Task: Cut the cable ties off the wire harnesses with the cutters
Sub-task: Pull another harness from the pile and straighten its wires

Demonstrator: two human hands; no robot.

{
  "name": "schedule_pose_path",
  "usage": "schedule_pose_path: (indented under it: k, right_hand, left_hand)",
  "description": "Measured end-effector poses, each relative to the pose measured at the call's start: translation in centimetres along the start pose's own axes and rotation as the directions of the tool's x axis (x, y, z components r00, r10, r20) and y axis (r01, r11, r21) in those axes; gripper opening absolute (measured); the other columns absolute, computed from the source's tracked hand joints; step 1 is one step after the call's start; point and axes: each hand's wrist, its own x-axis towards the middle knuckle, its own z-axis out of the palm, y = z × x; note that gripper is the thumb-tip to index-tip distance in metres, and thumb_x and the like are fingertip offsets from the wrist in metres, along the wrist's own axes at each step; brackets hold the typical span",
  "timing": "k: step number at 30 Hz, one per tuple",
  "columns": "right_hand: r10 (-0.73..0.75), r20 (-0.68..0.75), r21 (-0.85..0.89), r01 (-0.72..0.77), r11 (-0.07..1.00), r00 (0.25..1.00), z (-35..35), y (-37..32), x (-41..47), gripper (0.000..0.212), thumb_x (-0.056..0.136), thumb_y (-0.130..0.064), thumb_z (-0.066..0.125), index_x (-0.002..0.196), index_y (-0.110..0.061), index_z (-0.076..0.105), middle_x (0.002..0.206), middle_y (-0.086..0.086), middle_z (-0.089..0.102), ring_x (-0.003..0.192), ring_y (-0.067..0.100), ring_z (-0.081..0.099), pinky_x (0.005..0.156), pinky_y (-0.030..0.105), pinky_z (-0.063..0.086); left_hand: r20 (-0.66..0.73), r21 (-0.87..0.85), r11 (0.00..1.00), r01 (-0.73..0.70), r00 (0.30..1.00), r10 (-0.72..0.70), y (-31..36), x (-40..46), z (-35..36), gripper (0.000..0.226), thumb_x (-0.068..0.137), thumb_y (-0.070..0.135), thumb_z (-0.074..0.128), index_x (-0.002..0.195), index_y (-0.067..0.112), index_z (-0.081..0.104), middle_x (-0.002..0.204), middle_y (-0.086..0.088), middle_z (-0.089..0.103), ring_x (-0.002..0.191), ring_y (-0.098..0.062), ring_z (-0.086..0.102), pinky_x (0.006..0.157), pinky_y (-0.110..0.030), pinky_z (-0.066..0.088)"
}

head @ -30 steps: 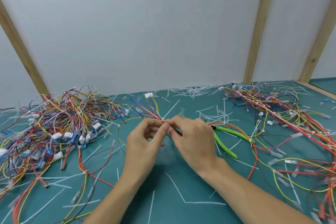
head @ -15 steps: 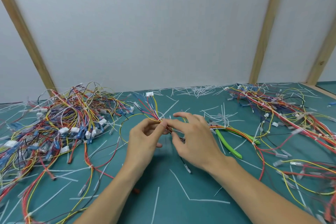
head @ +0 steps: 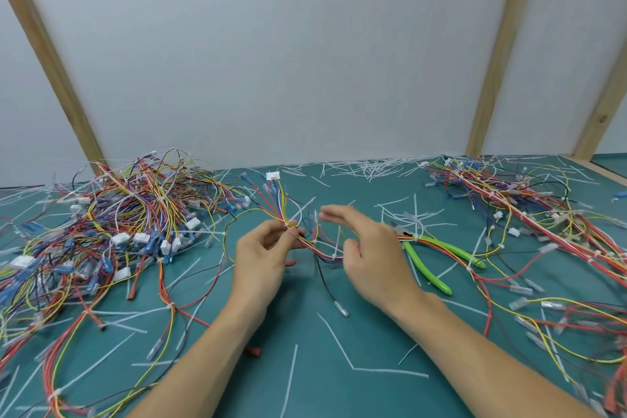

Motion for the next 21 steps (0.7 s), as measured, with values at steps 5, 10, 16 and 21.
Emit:
schedule_pose_path:
  k: [5,10,16,21]
  right_hand:
    - [0.102,-0.275,0.014,-0.102,0.995,0.956,-0.8,1.4,0.4,0.064,0.075,0.015,0.046,0.121,-0.026,0.064,0.118,-0.019,0.072,0.057,-0.017,0.045,0.071,0.018,0.039]
    - [0.263,-0.164,-0.035,-0.272,0.962,0.951,-0.7,1.8,0.3,0.045,0.081,-0.005,0.058,0.115,-0.034,0.064,0.106,-0.023,0.072,0.070,-0.007,0.059,0.074,0.029,0.048]
    - [0.144,0.048,-0.137,-0.136,0.981,0.988,-0.6,1.2,0.0,0.034,0.081,-0.053,0.071,0.111,-0.035,0.069,0.108,-0.026,0.069,0.106,-0.003,0.061,0.096,0.026,0.046]
    - [0.046,0.207,-0.210,-0.001,0.978,0.977,-0.2,1.2,0.1,0.030,0.087,-0.043,0.077,0.116,-0.036,0.072,0.115,-0.018,0.064,0.109,0.002,0.059,0.097,0.028,0.046]
  left_hand:
    - [-0.025,-0.058,0.998,0.025,0.999,-0.026,0.3,0.1,-0.4,0.012,0.097,0.011,0.062,0.102,0.016,0.072,0.090,0.003,0.078,0.083,-0.010,0.074,0.063,-0.025,0.054]
    - [-0.066,-0.121,0.993,0.005,0.998,-0.013,0.4,0.4,-1.0,0.015,0.098,0.009,0.061,0.110,0.011,0.071,0.093,-0.002,0.078,0.086,-0.012,0.074,0.063,-0.023,0.057]
    - [-0.144,-0.228,0.974,-0.014,0.989,-0.019,0.7,1.1,-2.1,0.015,0.101,0.007,0.056,0.111,0.007,0.068,0.107,-0.002,0.075,0.086,-0.008,0.072,0.063,-0.021,0.057]
    - [-0.059,-0.440,0.894,0.078,0.992,-0.116,1.0,1.7,-3.0,0.020,0.103,0.007,0.050,0.093,0.009,0.067,0.120,0.000,0.066,0.083,-0.006,0.068,0.067,-0.020,0.057]
